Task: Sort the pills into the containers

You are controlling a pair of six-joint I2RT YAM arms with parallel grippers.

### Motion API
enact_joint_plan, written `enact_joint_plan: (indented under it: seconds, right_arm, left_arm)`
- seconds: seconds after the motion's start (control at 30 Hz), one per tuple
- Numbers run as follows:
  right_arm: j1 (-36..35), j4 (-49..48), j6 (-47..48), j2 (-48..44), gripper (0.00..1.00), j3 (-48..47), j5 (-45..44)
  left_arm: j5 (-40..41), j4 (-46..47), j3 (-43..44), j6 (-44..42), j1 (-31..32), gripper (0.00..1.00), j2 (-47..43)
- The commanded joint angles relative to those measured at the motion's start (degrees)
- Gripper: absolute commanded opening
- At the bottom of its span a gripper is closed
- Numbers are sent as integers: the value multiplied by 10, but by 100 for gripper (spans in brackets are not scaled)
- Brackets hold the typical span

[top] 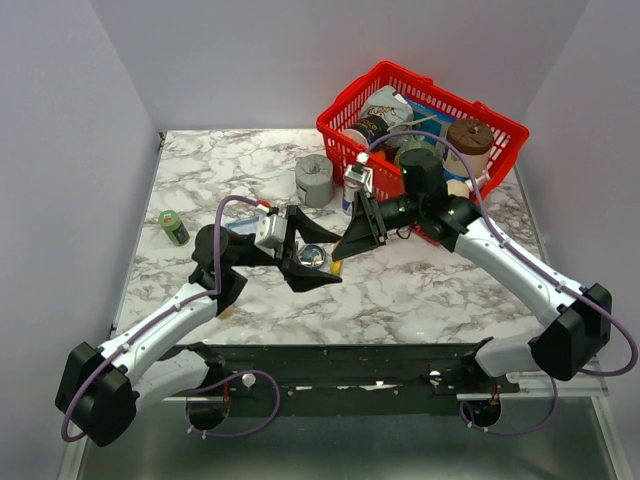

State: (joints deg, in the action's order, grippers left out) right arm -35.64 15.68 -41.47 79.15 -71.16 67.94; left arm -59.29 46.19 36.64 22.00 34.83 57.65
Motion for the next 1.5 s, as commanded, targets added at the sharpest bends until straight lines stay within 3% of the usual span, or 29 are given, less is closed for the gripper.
enact_joint_plan:
  seconds: [0.0,0.13,0.33,0.47,0.73,0.93,1.07,1.27,1.47]
  right_arm:
    - [-4,1,11,9,90,-27,12]
    - [-3,2,16,7,98,-33,11]
    - [1,20,44,4,100,-47,1]
    - [5,97,153,-1,100,-68,-42]
    - [24,152,280,-23,100,-81,-45]
    - [36,280,507,-31,100,-141,-44]
    - [36,390,781,-42,100,-184,-75]
    - [35,427,1099,-54,100,-152,-17]
    - [25,300,1056,-35,100,-130,-23]
  left_arm:
    - [6,5,12,2,-2,37,-17]
    - [25,-24,4,-10,-2,32,-33]
    - [58,-49,-10,-13,-2,27,-56]
    - [73,-65,-17,-8,-3,27,-68]
    - [102,-116,-23,9,-6,27,-86]
    - [137,-133,-25,37,-13,27,-90]
    - [160,-117,-32,95,-31,27,-83]
    - [196,-16,-51,248,-55,26,-47]
    - [206,125,-57,377,-60,25,7]
